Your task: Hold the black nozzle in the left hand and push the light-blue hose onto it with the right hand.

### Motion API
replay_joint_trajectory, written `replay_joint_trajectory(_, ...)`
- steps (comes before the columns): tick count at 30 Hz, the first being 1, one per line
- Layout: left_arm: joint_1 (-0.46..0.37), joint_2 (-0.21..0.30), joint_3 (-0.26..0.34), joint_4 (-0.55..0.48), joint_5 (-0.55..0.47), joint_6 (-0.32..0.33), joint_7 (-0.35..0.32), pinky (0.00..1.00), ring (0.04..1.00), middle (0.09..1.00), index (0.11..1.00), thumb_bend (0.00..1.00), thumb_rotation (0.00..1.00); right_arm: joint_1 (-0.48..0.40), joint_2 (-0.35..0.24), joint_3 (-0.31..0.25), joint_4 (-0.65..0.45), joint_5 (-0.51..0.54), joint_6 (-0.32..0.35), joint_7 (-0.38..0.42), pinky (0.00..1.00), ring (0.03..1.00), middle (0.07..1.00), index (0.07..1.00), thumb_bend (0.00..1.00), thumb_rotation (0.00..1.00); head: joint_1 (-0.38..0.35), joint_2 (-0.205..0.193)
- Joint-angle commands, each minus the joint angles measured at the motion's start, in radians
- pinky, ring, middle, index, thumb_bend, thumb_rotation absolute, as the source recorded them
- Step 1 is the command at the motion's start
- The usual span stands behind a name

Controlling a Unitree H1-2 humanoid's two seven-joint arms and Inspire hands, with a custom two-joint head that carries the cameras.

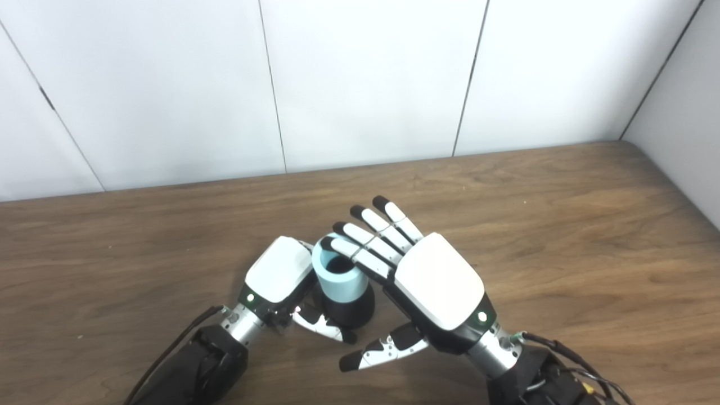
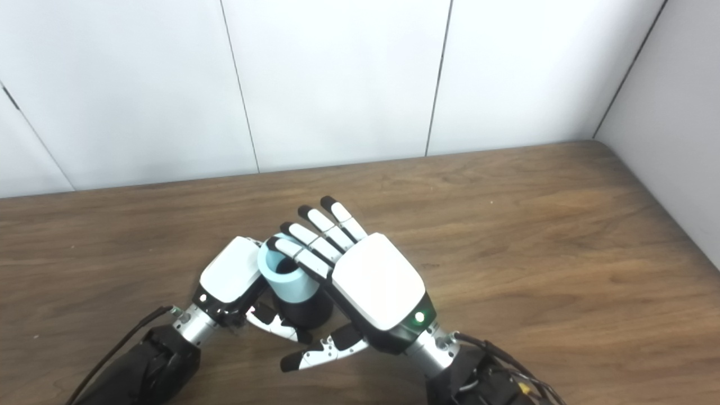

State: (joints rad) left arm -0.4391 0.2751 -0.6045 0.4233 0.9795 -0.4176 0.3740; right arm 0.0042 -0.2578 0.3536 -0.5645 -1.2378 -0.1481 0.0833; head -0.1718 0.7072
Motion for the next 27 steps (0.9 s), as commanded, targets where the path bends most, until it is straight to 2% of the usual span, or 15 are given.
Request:
replay_joint_trajectory(1,0.246,-0.072,-0.104,0.137,0.013,0.013,-0.009,0.17,0.23,0.472,0.481,0.52,0.0,0.047,-0.038,0.03,0.027,-0.095,0.019,0.292,1.0,0.99,0.905,0.865,0.75,0.84,0.0,0.002)
replay_joint_trajectory(2,0.246,-0.072,-0.104,0.136,0.011,0.012,-0.012,0.17,0.232,0.472,0.481,0.52,0.0,0.046,-0.037,0.029,0.022,-0.102,0.022,0.312,1.0,0.996,0.918,0.876,0.75,0.85,0.0,0.002)
replay_joint_trajectory(5,0.246,-0.073,-0.1,0.138,0.003,0.008,-0.015,0.19,0.247,0.398,0.508,0.51,0.0,0.043,-0.035,0.028,0.013,-0.113,0.028,0.348,1.0,1.0,0.929,0.886,0.76,0.85,0.0,0.001)
replay_joint_trajectory(6,0.245,-0.074,-0.1,0.142,0.002,0.005,-0.012,0.19,0.248,0.434,0.496,0.52,0.0,0.042,-0.034,0.027,0.012,-0.114,0.029,0.355,1.0,1.0,0.93,0.887,0.76,0.85,-0.001,0.001)
replay_joint_trajectory(7,0.245,-0.075,-0.1,0.144,0.002,0.003,-0.009,0.19,0.249,0.413,0.505,0.52,0.0,0.042,-0.033,0.027,0.01,-0.115,0.031,0.362,1.0,1.0,0.929,0.885,0.76,0.85,-0.001,0.001)
replay_joint_trajectory(10,0.244,-0.075,-0.099,0.143,0.002,0.005,-0.013,0.18,0.24,0.466,0.485,0.52,0.0,0.042,-0.034,0.029,0.006,-0.118,0.035,0.384,1.0,1.0,0.928,0.886,0.77,0.87,-0.001,0.001)
replay_joint_trajectory(13,0.243,-0.075,-0.1,0.142,0.004,0.009,-0.019,0.17,0.231,0.471,0.482,0.52,0.0,0.045,-0.035,0.031,0.004,-0.121,0.036,0.399,1.0,0.996,0.921,0.884,0.78,0.88,-0.003,0.0)
replay_joint_trajectory(15,0.242,-0.075,-0.101,0.143,0.006,0.011,-0.021,0.19,0.245,0.406,0.505,0.52,0.0,0.048,-0.036,0.03,0.002,-0.117,0.036,0.402,1.0,0.984,0.908,0.875,0.78,0.89,-0.003,0.0)
replay_joint_trajectory(17,0.241,-0.074,-0.102,0.14,0.012,0.015,-0.02,0.19,0.244,0.458,0.488,0.52,0.0,0.051,-0.038,0.031,0.001,-0.11,0.037,0.393,1.0,0.966,0.889,0.855,0.77,0.89,-0.003,0.0)
replay_joint_trajectory(27,0.244,-0.076,-0.099,0.141,0.009,0.014,-0.013,0.16,0.219,0.471,0.479,0.52,0.0,0.064,-0.051,0.025,0.063,-0.018,0.0,0.143,0.81,0.786,0.714,0.675,0.73,0.79,-0.004,0.002)
